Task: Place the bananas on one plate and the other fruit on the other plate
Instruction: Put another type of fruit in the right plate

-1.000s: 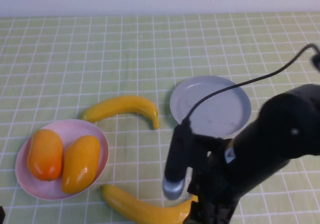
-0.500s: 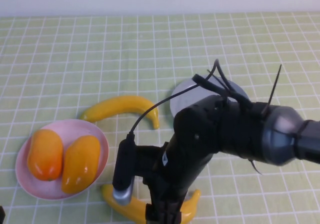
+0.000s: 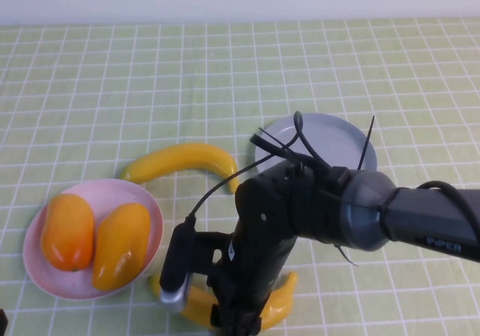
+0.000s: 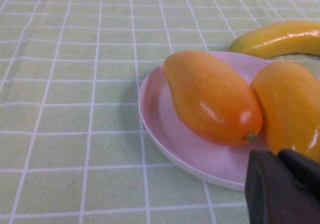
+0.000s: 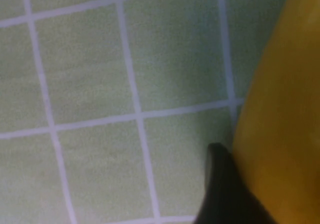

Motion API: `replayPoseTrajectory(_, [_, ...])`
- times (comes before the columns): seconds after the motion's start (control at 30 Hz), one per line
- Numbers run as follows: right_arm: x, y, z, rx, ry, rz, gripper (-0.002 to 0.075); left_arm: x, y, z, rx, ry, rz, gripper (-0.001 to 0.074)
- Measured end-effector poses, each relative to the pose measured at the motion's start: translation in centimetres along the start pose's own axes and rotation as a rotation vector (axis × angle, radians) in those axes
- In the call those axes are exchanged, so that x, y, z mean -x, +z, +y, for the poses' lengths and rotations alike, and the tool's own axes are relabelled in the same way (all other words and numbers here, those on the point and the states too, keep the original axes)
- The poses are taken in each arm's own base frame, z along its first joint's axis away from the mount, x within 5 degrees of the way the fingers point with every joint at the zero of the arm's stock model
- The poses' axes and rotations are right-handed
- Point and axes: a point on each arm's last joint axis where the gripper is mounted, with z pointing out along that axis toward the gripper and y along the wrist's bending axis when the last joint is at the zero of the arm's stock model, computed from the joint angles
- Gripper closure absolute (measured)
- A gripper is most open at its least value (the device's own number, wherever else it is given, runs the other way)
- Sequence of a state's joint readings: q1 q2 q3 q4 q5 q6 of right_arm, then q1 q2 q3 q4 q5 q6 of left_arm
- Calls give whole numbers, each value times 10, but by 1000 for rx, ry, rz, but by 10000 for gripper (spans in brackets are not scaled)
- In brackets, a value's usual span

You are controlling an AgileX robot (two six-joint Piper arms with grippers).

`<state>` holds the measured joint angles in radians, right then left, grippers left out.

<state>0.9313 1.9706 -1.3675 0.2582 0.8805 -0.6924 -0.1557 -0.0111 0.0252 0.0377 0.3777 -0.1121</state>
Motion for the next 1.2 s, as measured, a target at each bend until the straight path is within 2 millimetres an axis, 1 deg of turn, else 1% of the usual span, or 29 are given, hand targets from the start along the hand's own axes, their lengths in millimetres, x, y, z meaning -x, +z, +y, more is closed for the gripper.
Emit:
replayPoseTrajectory(0.13, [1,-3,-2,-24,102,12,413,0,0,0,0,0,0,731])
replayPoseTrajectory(0.2, [4,-8,-5,-46,195,19,413,0,0,0,0,0,0,731])
replayPoseTrajectory(0.27, [8,-18,-11,-82,296,3,413,0,0,0,0,0,0,731])
replayPoseTrajectory(0.33, [11,-35,-22,-132,431,-36,413,0,0,0,0,0,0,731])
replayPoseTrajectory(0.43, [11,-68,-49,-247,626,-125,413,0,0,0,0,0,0,731])
replayPoseTrajectory(0.47, [8,-80,-62,-294,691,-153,413,0,0,0,0,0,0,731])
replayPoseTrajectory(0.57, [-13,-108,-105,-414,861,-218,413,0,0,0,0,0,0,731])
replayPoseTrajectory(0.63, [-30,-116,-130,-458,943,-229,413,0,0,0,0,0,0,731])
replayPoseTrajectory(0.7, [-49,-117,-154,-483,1015,-226,413,0,0,0,0,0,0,731])
replayPoseTrajectory(0.73, [-55,-115,-163,-489,1039,-220,413,0,0,0,0,0,0,731])
replayPoseTrajectory(0.8, [-70,-105,-182,-485,1094,-198,413,0,0,0,0,0,0,731])
replayPoseTrajectory(0.9, [-86,-88,-201,-471,1150,-160,414,0,0,0,0,0,0,731])
replayPoseTrajectory(0.97, [-95,-80,-209,-466,1173,-131,413,0,0,0,0,0,0,731])
replayPoseTrajectory(1.03, [-99,-74,-214,-458,1181,-107,414,0,0,0,0,0,0,731])
replayPoseTrajectory(1.13, [-99,-69,-216,-438,1176,-94,413,0,0,0,0,0,0,731])
replayPoseTrajectory(1.2, [-96,-69,-215,-404,1162,-104,382,0,0,0,0,0,0,731])
